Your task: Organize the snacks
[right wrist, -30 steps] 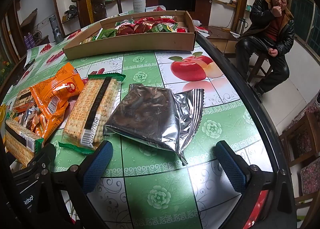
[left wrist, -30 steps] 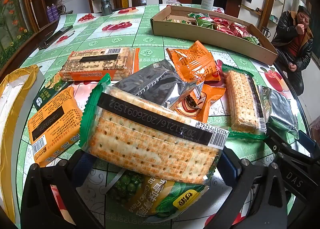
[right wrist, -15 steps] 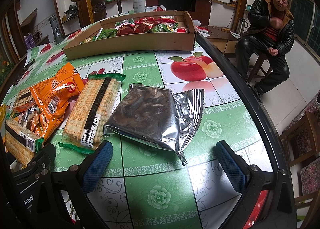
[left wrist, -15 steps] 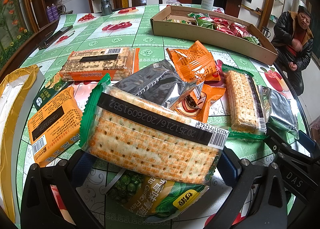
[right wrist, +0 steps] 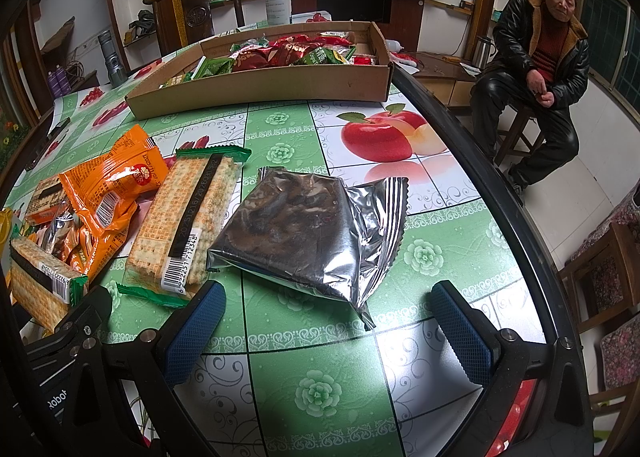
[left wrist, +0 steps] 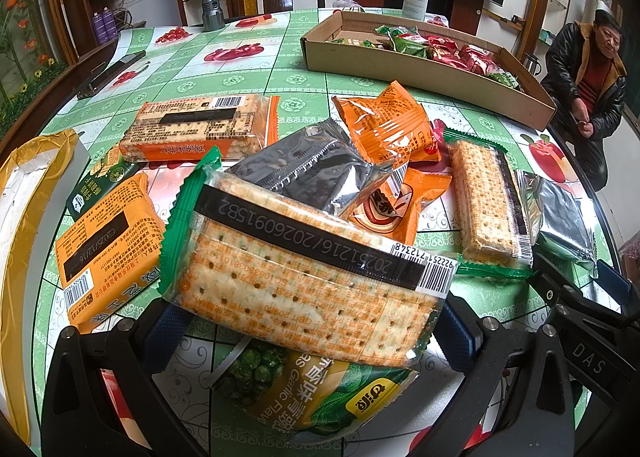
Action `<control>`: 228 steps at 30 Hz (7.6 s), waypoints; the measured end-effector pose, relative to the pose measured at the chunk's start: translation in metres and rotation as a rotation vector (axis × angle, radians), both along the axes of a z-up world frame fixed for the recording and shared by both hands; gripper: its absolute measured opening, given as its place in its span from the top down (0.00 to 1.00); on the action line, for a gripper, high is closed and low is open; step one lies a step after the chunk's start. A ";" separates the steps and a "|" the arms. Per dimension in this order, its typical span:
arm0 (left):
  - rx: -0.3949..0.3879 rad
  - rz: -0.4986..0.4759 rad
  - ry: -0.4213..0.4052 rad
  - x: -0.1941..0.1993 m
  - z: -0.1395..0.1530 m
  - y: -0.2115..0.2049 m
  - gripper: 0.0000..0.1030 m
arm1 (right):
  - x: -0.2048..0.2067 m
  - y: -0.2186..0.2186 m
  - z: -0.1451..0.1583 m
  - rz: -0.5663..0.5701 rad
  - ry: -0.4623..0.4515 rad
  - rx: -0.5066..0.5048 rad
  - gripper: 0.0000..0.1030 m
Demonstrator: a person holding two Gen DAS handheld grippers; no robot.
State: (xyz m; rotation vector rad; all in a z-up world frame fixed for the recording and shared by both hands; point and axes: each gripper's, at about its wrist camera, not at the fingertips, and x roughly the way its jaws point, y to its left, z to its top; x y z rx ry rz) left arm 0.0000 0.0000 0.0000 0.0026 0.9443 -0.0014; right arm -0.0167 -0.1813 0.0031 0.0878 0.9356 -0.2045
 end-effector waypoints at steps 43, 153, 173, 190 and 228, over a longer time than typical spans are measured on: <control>-0.172 -0.135 -0.284 -0.083 0.113 0.160 0.03 | -0.027 0.008 0.029 0.014 -0.013 0.075 0.25; -0.553 -0.332 0.028 -0.049 0.026 0.147 0.85 | -0.114 0.133 0.051 0.467 -0.053 0.255 0.61; -0.543 -0.033 -0.236 -0.125 0.085 0.314 0.85 | -0.084 0.259 0.090 0.725 -0.035 0.417 0.62; -0.483 0.181 -0.242 -0.144 0.051 0.382 0.55 | -0.077 0.393 0.041 0.875 0.078 0.357 0.57; -0.649 -0.217 -0.065 -0.130 0.054 0.224 0.21 | -0.026 0.091 0.040 0.289 -0.104 0.372 0.33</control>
